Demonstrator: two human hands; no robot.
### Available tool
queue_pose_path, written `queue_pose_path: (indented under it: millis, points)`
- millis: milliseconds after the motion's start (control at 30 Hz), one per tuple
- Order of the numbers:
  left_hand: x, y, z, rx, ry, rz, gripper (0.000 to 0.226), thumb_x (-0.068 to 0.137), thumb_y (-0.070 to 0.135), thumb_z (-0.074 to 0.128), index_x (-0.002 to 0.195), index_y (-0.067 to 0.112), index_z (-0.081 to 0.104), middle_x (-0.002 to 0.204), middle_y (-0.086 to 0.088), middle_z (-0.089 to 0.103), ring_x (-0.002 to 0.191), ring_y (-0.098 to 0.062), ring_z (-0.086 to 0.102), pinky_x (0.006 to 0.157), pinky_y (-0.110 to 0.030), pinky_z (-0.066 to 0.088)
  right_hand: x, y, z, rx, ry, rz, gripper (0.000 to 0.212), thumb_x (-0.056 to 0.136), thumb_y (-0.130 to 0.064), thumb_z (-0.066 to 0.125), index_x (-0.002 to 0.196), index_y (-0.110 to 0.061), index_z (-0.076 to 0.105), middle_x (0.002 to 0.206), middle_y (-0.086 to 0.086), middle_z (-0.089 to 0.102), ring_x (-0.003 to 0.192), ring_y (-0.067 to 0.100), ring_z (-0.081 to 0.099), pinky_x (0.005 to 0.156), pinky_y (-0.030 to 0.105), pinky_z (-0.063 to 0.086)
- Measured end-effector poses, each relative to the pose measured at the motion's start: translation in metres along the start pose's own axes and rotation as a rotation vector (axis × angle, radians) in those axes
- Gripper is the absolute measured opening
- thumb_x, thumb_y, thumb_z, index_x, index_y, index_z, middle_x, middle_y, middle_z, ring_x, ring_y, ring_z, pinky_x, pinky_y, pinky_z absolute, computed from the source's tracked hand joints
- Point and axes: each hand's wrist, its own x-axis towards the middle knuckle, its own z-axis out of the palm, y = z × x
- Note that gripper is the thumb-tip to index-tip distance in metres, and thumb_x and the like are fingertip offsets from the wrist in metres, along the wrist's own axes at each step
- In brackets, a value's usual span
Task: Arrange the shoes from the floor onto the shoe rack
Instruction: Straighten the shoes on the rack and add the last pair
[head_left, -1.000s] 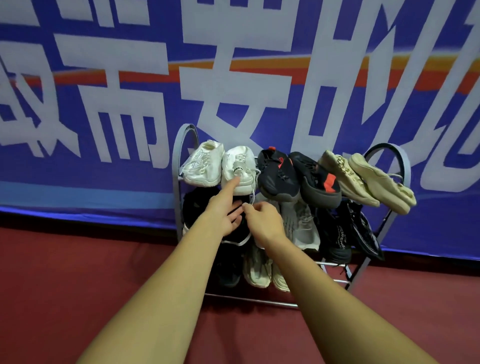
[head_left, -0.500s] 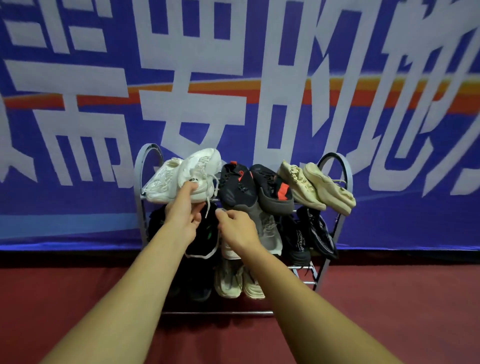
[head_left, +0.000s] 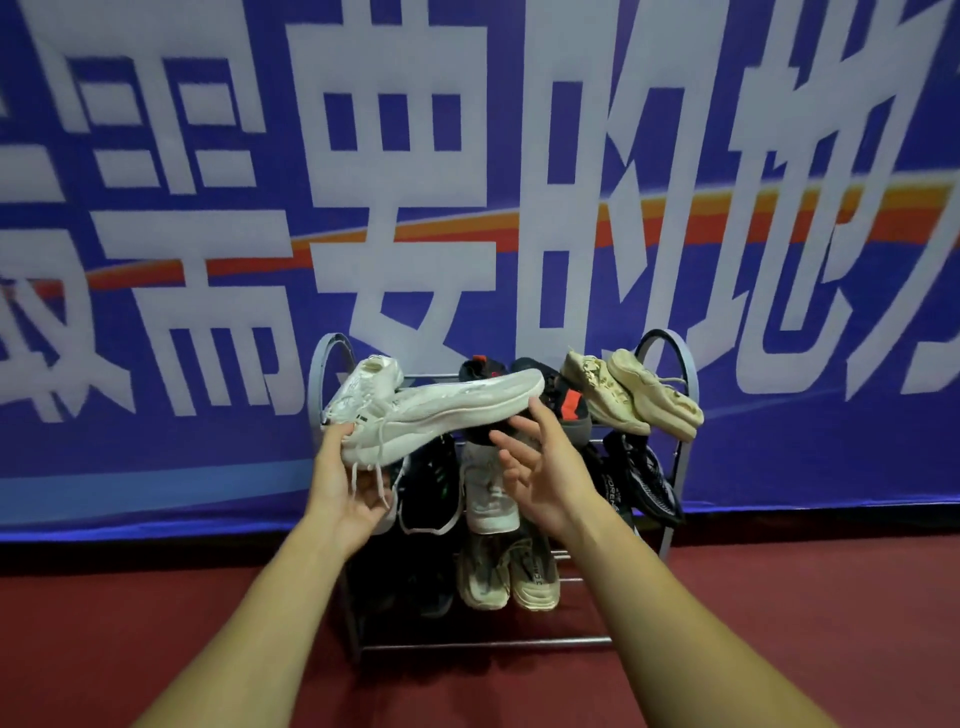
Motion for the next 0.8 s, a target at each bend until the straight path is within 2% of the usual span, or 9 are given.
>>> queue_pose_path:
  millis: [100, 200, 333, 433, 467, 533, 633, 700, 800]
  points:
    - [0.0, 0.0, -0.001, 0.039, -0.002, 0.007, 0.028, 0.076, 0.049, 0.066, 0.077, 0.021, 0.062, 0.053, 0.005, 0.051, 0.05, -0.009, 0.041, 0.054, -0.023, 0.03, 0.002, -0.006, -0.008, -0.047, 0.09, 0.012, 0.07, 0.079, -0.07, 0.064, 0.113, -0.01, 0.065, 0.102, 0.014, 0.075, 0.058, 0.014, 0.059, 0.044, 0.02, 0.042]
    - [0.001, -0.005, -0.004, 0.046, -0.042, 0.012, 0.033, 0.077, 0.053, 0.063, 0.072, 0.02, 0.062, 0.05, 0.005, 0.048, 0.046, -0.008, 0.038, 0.052, -0.023, 0.027, 0.0, -0.01, -0.015, -0.083, 0.146, 0.026, 0.071, 0.077, -0.072, 0.064, 0.105, -0.007, 0.058, 0.103, 0.014, 0.075, 0.059, 0.014, 0.059, 0.052, 0.022, 0.045]
    - [0.008, -0.004, -0.014, -0.01, -0.047, -0.021, 0.039, 0.062, 0.055, 0.071, 0.073, 0.018, 0.067, 0.065, -0.002, 0.055, 0.058, -0.015, 0.045, 0.06, -0.03, 0.035, -0.002, -0.01, -0.019, -0.088, 0.111, 0.021, 0.065, 0.077, -0.07, 0.065, 0.107, -0.013, 0.06, 0.088, 0.005, 0.075, 0.055, 0.011, 0.055, 0.056, 0.022, 0.042]
    - [0.006, -0.003, -0.015, -0.007, -0.101, -0.047, 0.042, 0.063, 0.056, 0.072, 0.076, 0.016, 0.069, 0.067, -0.003, 0.061, 0.055, -0.016, 0.055, 0.057, -0.026, 0.045, 0.002, -0.013, -0.019, -0.025, 0.01, 0.011, 0.045, 0.079, -0.065, 0.066, 0.088, -0.021, 0.061, 0.051, -0.007, 0.045, 0.044, 0.007, 0.036, 0.039, 0.018, 0.029]
    - [0.003, -0.003, -0.012, -0.019, -0.112, -0.051, 0.043, 0.068, 0.058, 0.07, 0.075, 0.016, 0.069, 0.064, -0.003, 0.063, 0.051, -0.017, 0.057, 0.051, -0.025, 0.047, 0.004, -0.014, -0.02, -0.001, -0.004, 0.009, 0.038, 0.081, -0.059, 0.067, 0.082, -0.023, 0.057, 0.048, -0.008, 0.035, 0.041, 0.006, 0.03, 0.034, 0.018, 0.024]
    - [-0.002, -0.002, -0.005, -0.064, -0.127, -0.053, 0.048, 0.074, 0.064, 0.066, 0.071, 0.017, 0.072, 0.06, -0.002, 0.064, 0.047, -0.016, 0.059, 0.048, -0.023, 0.045, 0.004, -0.016, -0.024, -0.009, 0.027, 0.012, 0.026, 0.083, -0.045, 0.065, 0.078, -0.023, 0.053, 0.047, -0.008, 0.034, 0.041, 0.007, 0.03, 0.032, 0.017, 0.023]
    - [-0.002, -0.006, 0.0, -0.095, -0.135, -0.027, 0.05, 0.074, 0.07, 0.064, 0.08, 0.021, 0.067, 0.064, 0.002, 0.06, 0.052, -0.01, 0.049, 0.052, -0.023, 0.031, -0.003, -0.015, -0.03, 0.009, 0.062, 0.023, 0.015, 0.084, -0.03, 0.059, 0.077, -0.018, 0.054, 0.047, -0.005, 0.047, 0.046, 0.011, 0.046, 0.034, 0.016, 0.027]
    - [0.002, -0.009, 0.003, -0.079, -0.143, -0.023, 0.048, 0.074, 0.066, 0.068, 0.092, 0.021, 0.067, 0.077, 0.0, 0.062, 0.064, -0.013, 0.049, 0.058, -0.025, 0.031, -0.007, -0.013, -0.033, 0.088, 0.024, 0.034, 0.011, 0.085, -0.025, 0.058, 0.08, -0.015, 0.055, 0.053, -0.002, 0.053, 0.05, 0.013, 0.051, 0.035, 0.016, 0.032]
    - [0.003, -0.014, 0.012, -0.05, -0.221, -0.034, 0.042, 0.076, 0.049, 0.075, 0.108, 0.024, 0.065, 0.091, -0.002, 0.064, 0.075, -0.015, 0.056, 0.06, -0.026, 0.037, -0.011, -0.011, -0.032, 0.185, -0.027, 0.05, 0.02, 0.085, -0.021, 0.061, 0.102, -0.011, 0.062, 0.094, 0.011, 0.068, 0.073, 0.024, 0.063, 0.042, 0.018, 0.045]
